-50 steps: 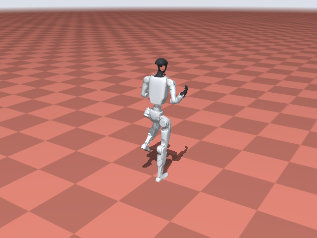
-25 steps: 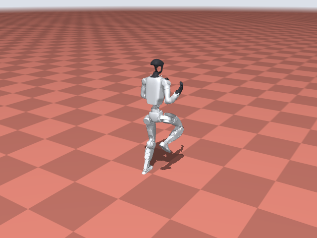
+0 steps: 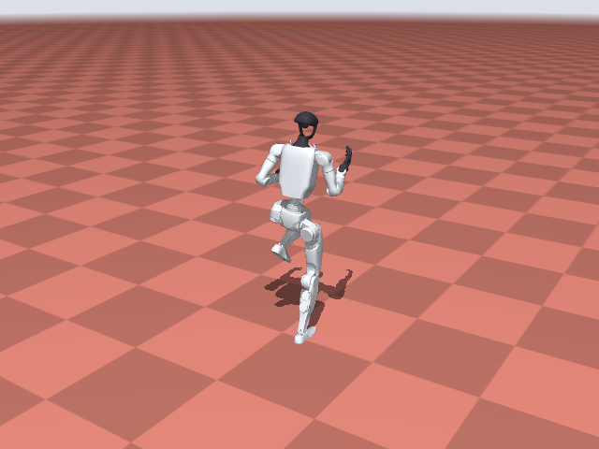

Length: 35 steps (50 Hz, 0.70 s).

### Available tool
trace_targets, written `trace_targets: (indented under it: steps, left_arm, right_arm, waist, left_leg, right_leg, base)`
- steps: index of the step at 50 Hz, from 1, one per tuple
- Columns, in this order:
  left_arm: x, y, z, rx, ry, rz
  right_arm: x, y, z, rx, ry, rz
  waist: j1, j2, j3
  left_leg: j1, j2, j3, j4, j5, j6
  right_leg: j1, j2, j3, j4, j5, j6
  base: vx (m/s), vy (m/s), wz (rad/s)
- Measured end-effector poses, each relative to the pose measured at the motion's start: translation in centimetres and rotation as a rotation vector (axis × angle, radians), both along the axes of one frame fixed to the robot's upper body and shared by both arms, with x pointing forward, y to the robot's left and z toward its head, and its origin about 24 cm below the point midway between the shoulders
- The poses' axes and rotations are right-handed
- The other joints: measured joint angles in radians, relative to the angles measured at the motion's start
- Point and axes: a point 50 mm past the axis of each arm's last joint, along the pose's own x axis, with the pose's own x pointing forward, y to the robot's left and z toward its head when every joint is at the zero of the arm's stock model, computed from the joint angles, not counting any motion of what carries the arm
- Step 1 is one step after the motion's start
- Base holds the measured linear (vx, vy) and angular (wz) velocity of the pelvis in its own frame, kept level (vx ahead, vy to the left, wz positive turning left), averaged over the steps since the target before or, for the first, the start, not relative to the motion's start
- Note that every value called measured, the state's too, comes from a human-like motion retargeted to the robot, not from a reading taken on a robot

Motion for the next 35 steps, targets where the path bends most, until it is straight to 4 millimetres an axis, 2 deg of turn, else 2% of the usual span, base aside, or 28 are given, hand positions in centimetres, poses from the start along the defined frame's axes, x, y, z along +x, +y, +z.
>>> trace_targets:
  steps: [2, 5, 8, 10, 12, 13, 15, 17, 18, 19, 20, 22, 23, 25, 27, 30, 33, 35]
  left_arm:
    - [-2.5, 1.5, -1.7, 0.043, 0.142, -0.037]
    - [-4.3, 2.3, -2.2, 0.107, 0.271, -0.162]
    - [-5.4, 2.9, -2.5, 0.130, 0.353, -0.221]
    - [-6.0, 3.4, -2.5, 0.136, 0.378, -0.198]
    - [-5.5, 3.4, -2.3, 0.135, 0.344, -0.156]
    - [-4.8, 3.2, -2.1, 0.132, 0.310, -0.138]
    - [-3.0, 1.9, -2.0, 0.122, 0.225, -0.121]
    - [-0.1, -0.5, -2.4, 0.183, 0.124, -0.112]
    - [1.8, -1.5, -1.7, 0.198, 0.058, -0.076]
    - [3.8, -2.5, -0.1, 0.205, -0.030, -0.038]
    - [5.7, -3.6, 2.1, 0.205, -0.130, 0.003]
    - [8.1, -5.5, 8.2, 0.245, -0.383, 0.037]
    - [8.6, -6.3, 11.2, 0.276, -0.505, 0.042]
    - [8.4, -7.2, 16.4, 0.315, -0.710, 0.057]
    - [7.5, -7.6, 19.6, 0.309, -0.849, 0.067]
    - [6.2, -8.4, 21.6, 0.256, -0.956, 0.033]
    - [6.2, -9.5, 21.1, 0.222, -0.921, -0.067]
    - [6.4, -10.1, 19.8, 0.235, -0.866, -0.128]
  right_arm:
    - [-1.0, 0.5, 4.1, 0.080, -0.193, 0.018]
    - [-4.1, 0.6, 7.1, 0.232, -0.396, 0.070]
    - [-5.9, 1.3, 8.5, 0.236, -0.498, 0.150]
    - [-6.8, 2.1, 9.0, 0.204, -0.538, 0.208]
    - [-8.0, 2.9, 8.7, 0.182, -0.554, 0.277]
    - [-8.5, 3.0, 8.2, 0.171, -0.546, 0.312]
    - [-9.2, 2.6, 6.9, 0.111, -0.499, 0.354]
    - [-9.0, 2.4, 4.5, -0.032, -0.391, 0.307]
    - [-8.5, 2.1, 3.0, -0.083, -0.300, 0.257]
    - [-8.0, 1.7, 1.5, -0.092, -0.200, 0.219]
    - [-7.6, 1.3, 0.0, -0.080, -0.097, 0.186]
    - [-7.8, 0.3, -2.5, -0.034, 0.046, 0.148]
    - [-8.3, -0.4, -3.3, -0.037, 0.091, 0.124]
    - [-9.5, -1.9, -4.2, -0.096, 0.158, 0.074]
    - [-10.7, -3.1, -4.2, -0.148, 0.204, 0.066]
    - [-11.9, -4.1, -4.1, -0.217, 0.259, 0.083]
    - [-12.4, -5.0, -4.1, -0.328, 0.328, 0.070]
    - [-12.9, -5.3, -4.4, -0.364, 0.373, 0.067]
  waist:
    - [0.044, -0.021, -0.076]
    - [0.162, -0.076, -0.195]
    - [0.238, -0.125, -0.264]
    - [0.252, -0.119, -0.271]
    - [0.240, -0.070, -0.247]
    - [0.220, -0.038, -0.234]
    - [0.145, 0.038, -0.208]
    - [0.056, 0.108, -0.229]
    - [0.012, 0.111, -0.233]
    - [-0.032, 0.110, -0.191]
    - [-0.075, 0.107, -0.126]
    - [-0.134, 0.110, -0.022]
    - [-0.149, 0.118, -0.007]
    - [-0.160, 0.142, -0.030]
    - [-0.177, 0.165, -0.080]
    - [-0.237, 0.210, -0.130]
    - [-0.284, 0.254, -0.181]
    - [-0.274, 0.262, -0.240]
  left_leg:
    - [-0.024, -0.017, 0.003, -0.134, 0.063, 0.024]
    - [0.082, -0.028, 0.020, -0.498, 0.223, 0.033]
    - [0.368, -0.040, 0.038, -1.025, 0.338, 0.019]
    - [0.621, -0.057, 0.015, -1.421, 0.440, -0.004]
    - [0.885, -0.050, -0.032, -1.795, 0.578, -0.031]
    - [1.000, -0.038, -0.057, -1.942, 0.591, -0.044]
    - [1.186, 0.001, -0.095, -2.134, 0.436, -0.080]
    - [1.224, 0.073, -0.097, -2.215, 0.260, -0.070]
    - [1.201, 0.083, -0.095, -2.225, 0.201, -0.036]
    - [1.200, 0.086, -0.103, -2.218, 0.150, -0.003]
    - [1.211, 0.087, -0.115, -2.202, 0.102, 0.032]
    - [1.171, 0.097, -0.140, -2.085, 0.017, 0.043]
    - [1.122, 0.108, -0.139, -2.018, -0.010, 0.027]
    - [1.032, 0.133, -0.119, -1.946, -0.015, -0.019]
    - [1.013, 0.136, -0.102, -2.000, 0.035, -0.045]
    - [1.075, 0.139, -0.118, -2.196, 0.165, -0.081]
    - [1.120, 0.163, -0.161, -2.318, 0.284, -0.129]
    - [1.123, 0.168, -0.174, -2.346, 0.324, -0.149]
  right_leg:
    - [0.021, -0.013, 0.004, -0.122, 0.095, 0.036]
    - [0.054, -0.043, 0.020, -0.335, 0.343, 0.114]
    - [0.060, -0.061, 0.083, -0.406, 0.559, 0.206]
    - [0.100, -0.044, 0.139, -0.423, 0.636, 0.245]
    - [0.164, 0.012, 0.173, -0.422, 0.649, 0.248]
    - [0.193, 0.047, 0.177, -0.413, 0.639, 0.241]
    - [0.205, 0.127, 0.164, -0.323, 0.596, 0.219]
    - [-0.073, 0.231, 0.095, 0.152, 0.557, 0.252]
    - [-0.271, 0.246, 0.050, 0.440, 0.577, 0.295]
    - [-0.423, 0.237, 0.005, 0.683, 0.564, 0.298]
    - [-0.551, 0.216, -0.040, 0.902, 0.534, 0.281]
    - [-0.790, 0.155, -0.103, 1.237, 0.341, 0.175]
    - [-0.920, 0.140, -0.121, 1.362, 0.263, 0.133]
    - [-1.152, 0.133, -0.148, 1.529, 0.188, 0.079]
    - [-1.276, 0.108, -0.172, 1.601, 0.179, 0.050]
    - [-1.256, 0.051, -0.209, 1.603, 0.167, 0.037]
    - [-1.068, 0.041, -0.244, 1.441, 0.210, 0.084]
    - [-0.926, 0.065, -0.245, 1.249, 0.277, 0.132]
  base:
    - [0.25, 0.01, 0.01]
    - [0.30, 0.04, -0.29]
    - [0.29, 0.07, -0.94]
    - [0.31, 0.07, -1.19]
    - [0.31, 0.10, -0.75]
    - [0.24, 0.15, -0.06]
    - [0.12, 0.20, 0.53]
    - [-0.14, 0.15, 0.51]
    - [-0.26, 0.05, 0.41]
    - [-0.30, 0.01, 0.46]
    - [-0.29, 0.03, 0.49]
    - [-0.25, 0.06, 0.24]
    - [-0.18, 0.06, -0.24]
    - [-0.08, 0.06, -0.60]
    - [0.04, 0.08, -0.43]
    - [0.13, 0.03, 0.40]
    - [0.18, -0.09, 0.97]
    - [0.20, -0.13, 0.73]
